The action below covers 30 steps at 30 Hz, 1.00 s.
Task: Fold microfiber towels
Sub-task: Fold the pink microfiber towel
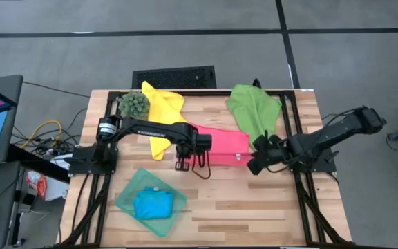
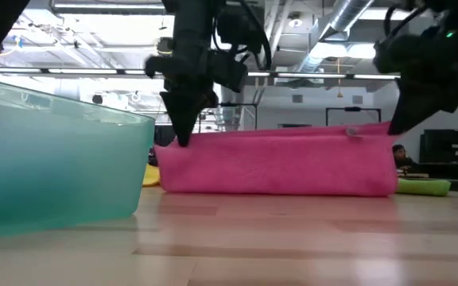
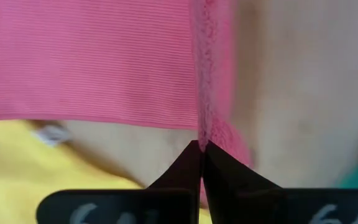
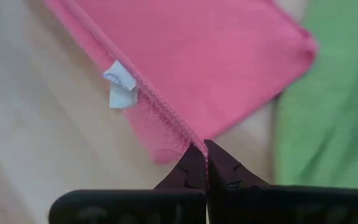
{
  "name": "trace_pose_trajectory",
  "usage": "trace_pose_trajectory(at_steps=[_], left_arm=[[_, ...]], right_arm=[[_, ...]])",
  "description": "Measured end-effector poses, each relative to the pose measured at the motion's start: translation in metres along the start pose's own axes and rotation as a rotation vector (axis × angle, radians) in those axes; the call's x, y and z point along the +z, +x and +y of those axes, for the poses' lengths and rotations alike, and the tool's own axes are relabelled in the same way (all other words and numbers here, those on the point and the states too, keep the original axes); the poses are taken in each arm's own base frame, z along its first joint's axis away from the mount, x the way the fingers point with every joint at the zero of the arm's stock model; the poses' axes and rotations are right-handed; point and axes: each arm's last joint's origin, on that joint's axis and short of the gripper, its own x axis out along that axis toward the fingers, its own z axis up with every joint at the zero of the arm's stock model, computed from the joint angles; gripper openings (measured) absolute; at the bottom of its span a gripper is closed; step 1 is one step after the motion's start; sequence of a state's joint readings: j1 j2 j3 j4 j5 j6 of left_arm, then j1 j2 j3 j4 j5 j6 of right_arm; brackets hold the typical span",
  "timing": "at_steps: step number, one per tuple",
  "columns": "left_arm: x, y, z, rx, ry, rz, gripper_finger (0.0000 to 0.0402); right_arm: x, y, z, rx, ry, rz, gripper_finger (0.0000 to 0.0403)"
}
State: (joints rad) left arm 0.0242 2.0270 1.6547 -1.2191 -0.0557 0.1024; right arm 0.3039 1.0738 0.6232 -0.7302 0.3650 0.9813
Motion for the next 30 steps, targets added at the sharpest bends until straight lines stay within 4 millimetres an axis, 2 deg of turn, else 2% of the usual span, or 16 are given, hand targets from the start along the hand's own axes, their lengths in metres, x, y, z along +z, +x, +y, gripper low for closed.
trace_pose_trajectory(at_steps=[10,15,22,30], left_arm=[[0.003,0.002,0.056,0.120,-0.084,-0.104,0.0000],[0.003,0.003,0.077,0.137,-0.127,-0.152,0.0000],[0.003,0.009,0.092,0.153,-0.129,-0.196,0.0000],[0.004,0.009,0.094,0.135,-0.125,-0.217,0.0000]], right_arm=[[0.031,0.015,-0.031,-0.117,0.009,0.014,0.0014],[0.040,0.019,-0.044,-0.141,0.006,0.023,0.0014],[0.047,0.021,-0.054,-0.155,0.042,0.032,0.0020],[0.047,0.021,-0.054,-0.150,0.029,0.036,0.0023]])
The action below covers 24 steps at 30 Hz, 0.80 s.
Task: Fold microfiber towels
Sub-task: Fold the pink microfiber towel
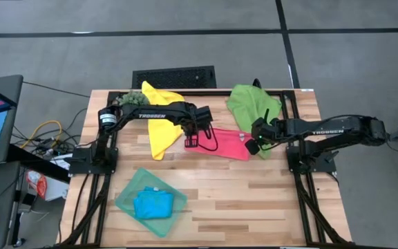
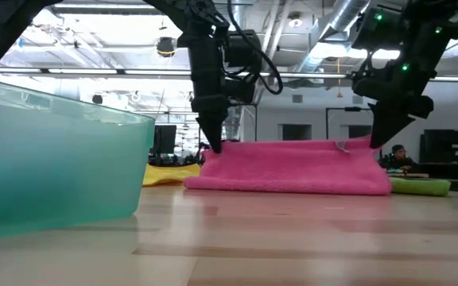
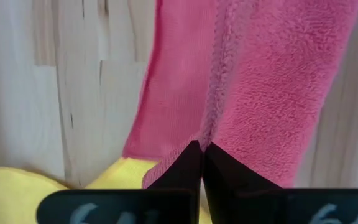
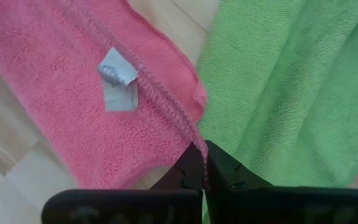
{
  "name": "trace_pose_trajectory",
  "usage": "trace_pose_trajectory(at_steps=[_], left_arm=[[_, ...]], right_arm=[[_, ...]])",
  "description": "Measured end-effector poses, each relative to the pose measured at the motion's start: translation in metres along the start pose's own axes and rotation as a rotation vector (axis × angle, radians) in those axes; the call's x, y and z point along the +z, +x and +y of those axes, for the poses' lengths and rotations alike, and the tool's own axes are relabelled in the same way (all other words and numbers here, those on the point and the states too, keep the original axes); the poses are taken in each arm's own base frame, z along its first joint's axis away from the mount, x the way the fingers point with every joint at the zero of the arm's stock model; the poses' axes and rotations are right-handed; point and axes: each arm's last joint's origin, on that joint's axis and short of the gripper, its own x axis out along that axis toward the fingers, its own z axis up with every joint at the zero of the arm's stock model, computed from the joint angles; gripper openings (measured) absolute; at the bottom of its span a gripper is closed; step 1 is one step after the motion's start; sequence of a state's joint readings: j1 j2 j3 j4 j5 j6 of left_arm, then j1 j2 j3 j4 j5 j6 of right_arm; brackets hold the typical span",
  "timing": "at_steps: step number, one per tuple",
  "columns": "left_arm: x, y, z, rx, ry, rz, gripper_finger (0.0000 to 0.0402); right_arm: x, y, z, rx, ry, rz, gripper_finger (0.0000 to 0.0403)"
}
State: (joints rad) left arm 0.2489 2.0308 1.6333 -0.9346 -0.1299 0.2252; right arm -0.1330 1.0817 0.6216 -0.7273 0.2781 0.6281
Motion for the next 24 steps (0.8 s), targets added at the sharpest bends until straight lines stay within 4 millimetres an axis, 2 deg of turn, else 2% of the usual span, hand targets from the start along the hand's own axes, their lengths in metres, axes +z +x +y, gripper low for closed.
trace_pose_trajectory(at_steps=[4,12,16,18,22,24], left_arm=[[0.002,0.000,0.001,0.010,0.000,-0.024,0.0013],[-0.001,0.001,0.010,0.044,-0.056,-0.001,0.0100],[-0.005,0.002,0.017,0.023,-0.152,0.019,0.0124],[-0.005,0.002,0.020,-0.078,-0.212,-0.007,0.0129],[0.002,0.001,0.023,-0.391,-0.277,-0.134,0.0128],[0.004,0.000,0.023,-0.413,-0.267,-0.166,0.0123]], right_arm=[[0.001,0.001,-0.001,0.009,0.011,0.011,0.0044],[0.005,0.008,-0.010,-0.040,0.063,0.042,0.0109],[0.006,0.011,-0.013,-0.060,0.079,0.058,0.0130],[0.007,0.009,-0.013,-0.038,0.083,0.051,0.0139],[0.006,0.003,-0.010,0.022,0.062,0.036,0.0155],[0.005,0.000,-0.008,0.036,0.053,0.026,0.0161]])
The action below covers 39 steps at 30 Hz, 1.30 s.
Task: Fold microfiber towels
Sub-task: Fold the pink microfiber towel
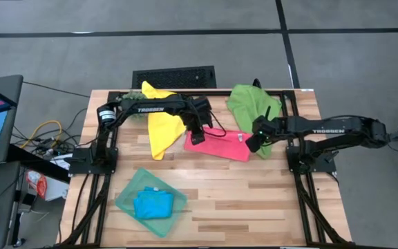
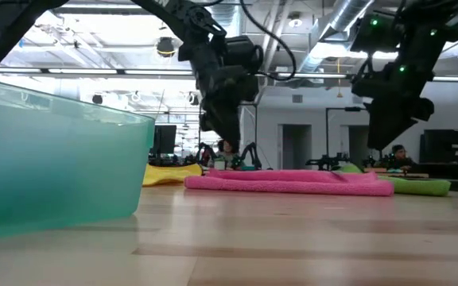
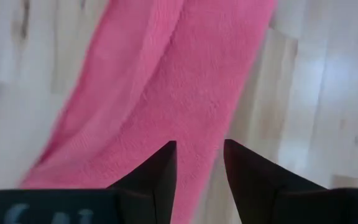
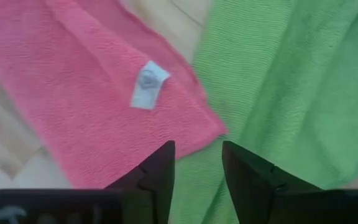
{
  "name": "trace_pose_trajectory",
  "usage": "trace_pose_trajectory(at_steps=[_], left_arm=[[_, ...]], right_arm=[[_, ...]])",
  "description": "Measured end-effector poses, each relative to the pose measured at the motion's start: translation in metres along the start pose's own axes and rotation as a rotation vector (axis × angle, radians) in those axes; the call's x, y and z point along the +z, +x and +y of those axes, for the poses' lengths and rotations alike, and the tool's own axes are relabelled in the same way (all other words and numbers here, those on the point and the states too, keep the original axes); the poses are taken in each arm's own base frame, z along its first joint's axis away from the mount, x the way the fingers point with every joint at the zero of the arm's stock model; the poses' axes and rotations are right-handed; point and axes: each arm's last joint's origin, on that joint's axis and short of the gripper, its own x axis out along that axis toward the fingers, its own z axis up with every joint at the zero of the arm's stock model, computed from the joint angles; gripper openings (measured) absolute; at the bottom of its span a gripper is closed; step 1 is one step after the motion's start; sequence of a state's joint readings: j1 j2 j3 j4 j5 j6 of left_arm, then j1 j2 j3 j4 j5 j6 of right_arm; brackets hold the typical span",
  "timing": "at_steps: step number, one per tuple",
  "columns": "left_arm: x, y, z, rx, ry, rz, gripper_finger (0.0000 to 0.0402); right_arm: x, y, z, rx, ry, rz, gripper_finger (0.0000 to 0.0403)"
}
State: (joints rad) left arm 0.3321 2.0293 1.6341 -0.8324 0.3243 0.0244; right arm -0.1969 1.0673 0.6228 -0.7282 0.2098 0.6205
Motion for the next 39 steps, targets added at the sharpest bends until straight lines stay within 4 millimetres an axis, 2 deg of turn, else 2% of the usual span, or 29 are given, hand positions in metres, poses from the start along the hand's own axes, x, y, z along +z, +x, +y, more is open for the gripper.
trace_pose_trajectory(at_steps=[2,6,11,16,22,29,34,36,39], left_arm=[[0.001,0.001,0.002,0.064,0.046,-0.014,0.0118],[0.000,0.007,0.007,0.144,0.253,-0.028,0.0112],[-0.020,0.030,0.017,0.231,0.386,0.042,0.0111],[-0.033,0.041,0.023,0.243,0.363,0.068,0.0111],[-0.034,0.041,0.024,0.308,0.346,0.082,0.0111],[-0.015,0.028,0.020,0.338,0.366,0.004,0.0111],[-0.008,0.030,0.025,0.378,0.431,-0.044,0.0111],[-0.007,0.032,0.030,0.397,0.405,-0.060,0.0111],[-0.008,0.031,0.033,0.334,0.366,-0.066,0.0111]], right_arm=[[-0.001,-0.002,0.001,0.010,-0.007,-0.005,0.0166],[-0.003,-0.003,0.004,0.018,-0.011,-0.003,0.0172],[-0.005,-0.003,0.006,0.024,-0.015,-0.001,0.0173],[-0.005,-0.003,0.006,0.025,-0.013,-0.003,0.0170],[-0.004,-0.003,0.006,0.027,-0.012,-0.006,0.0169],[-0.004,-0.003,0.006,0.027,-0.012,-0.006,0.0165],[-0.004,-0.003,0.006,0.027,-0.012,-0.006,0.0165],[-0.004,-0.003,0.006,0.028,-0.012,-0.006,0.0166],[-0.004,-0.003,0.006,0.030,-0.013,-0.005,0.0166]])
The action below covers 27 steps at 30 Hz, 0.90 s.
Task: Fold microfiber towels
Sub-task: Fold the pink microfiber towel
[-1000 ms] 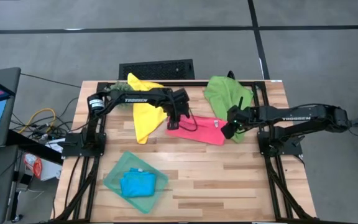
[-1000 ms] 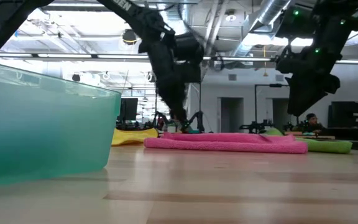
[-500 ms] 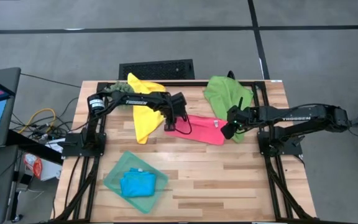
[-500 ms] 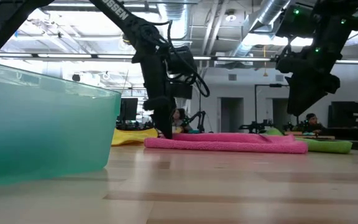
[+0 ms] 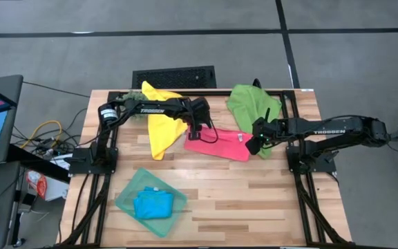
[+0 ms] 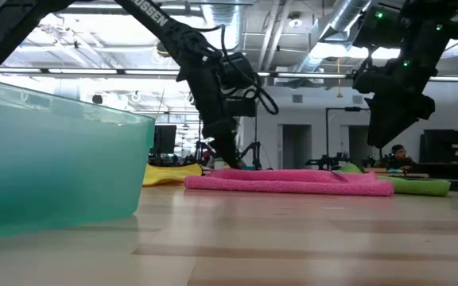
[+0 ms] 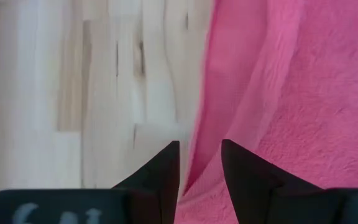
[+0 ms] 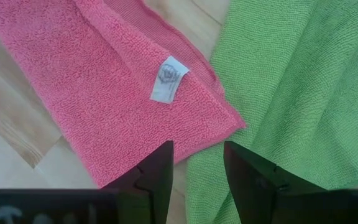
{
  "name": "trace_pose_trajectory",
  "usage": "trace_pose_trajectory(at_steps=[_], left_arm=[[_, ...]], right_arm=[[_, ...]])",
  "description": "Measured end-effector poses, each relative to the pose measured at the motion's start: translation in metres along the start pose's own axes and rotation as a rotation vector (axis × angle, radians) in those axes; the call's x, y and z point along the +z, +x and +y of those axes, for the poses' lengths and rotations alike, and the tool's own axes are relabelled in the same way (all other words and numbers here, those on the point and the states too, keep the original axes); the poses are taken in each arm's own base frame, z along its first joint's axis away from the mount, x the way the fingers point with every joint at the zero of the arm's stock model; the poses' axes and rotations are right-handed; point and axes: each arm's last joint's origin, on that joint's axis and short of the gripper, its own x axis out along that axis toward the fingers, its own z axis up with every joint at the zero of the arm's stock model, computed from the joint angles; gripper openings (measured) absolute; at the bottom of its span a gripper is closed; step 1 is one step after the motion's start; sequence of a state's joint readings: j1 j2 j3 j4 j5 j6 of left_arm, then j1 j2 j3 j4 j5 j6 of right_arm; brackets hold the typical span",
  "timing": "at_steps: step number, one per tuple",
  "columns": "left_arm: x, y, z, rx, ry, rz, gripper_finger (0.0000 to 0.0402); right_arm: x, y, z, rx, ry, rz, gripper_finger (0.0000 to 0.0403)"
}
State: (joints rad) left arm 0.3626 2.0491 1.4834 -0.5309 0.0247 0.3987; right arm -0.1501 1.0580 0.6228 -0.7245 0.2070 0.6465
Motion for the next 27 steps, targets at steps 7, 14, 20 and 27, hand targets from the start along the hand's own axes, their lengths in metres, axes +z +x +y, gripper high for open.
trace_pose_trajectory(at_steps=[7,14,20,27], left_arm=[[0.000,0.000,-0.005,-0.106,0.074,-0.019,0.0111],[-0.001,0.000,-0.006,-0.091,0.137,-0.008,0.0087],[-0.002,0.004,-0.007,-0.106,0.142,-0.002,0.0016],[-0.003,0.005,-0.010,-0.111,0.147,0.014,0.0003]], right_arm=[[0.002,0.001,0.001,0.007,-0.056,-0.011,0.0165],[0.002,0.001,0.001,0.011,-0.057,-0.017,0.0164],[0.002,0.001,0.001,0.011,-0.057,-0.017,0.0164],[0.002,0.001,0.001,0.011,-0.057,-0.017,0.0164]])
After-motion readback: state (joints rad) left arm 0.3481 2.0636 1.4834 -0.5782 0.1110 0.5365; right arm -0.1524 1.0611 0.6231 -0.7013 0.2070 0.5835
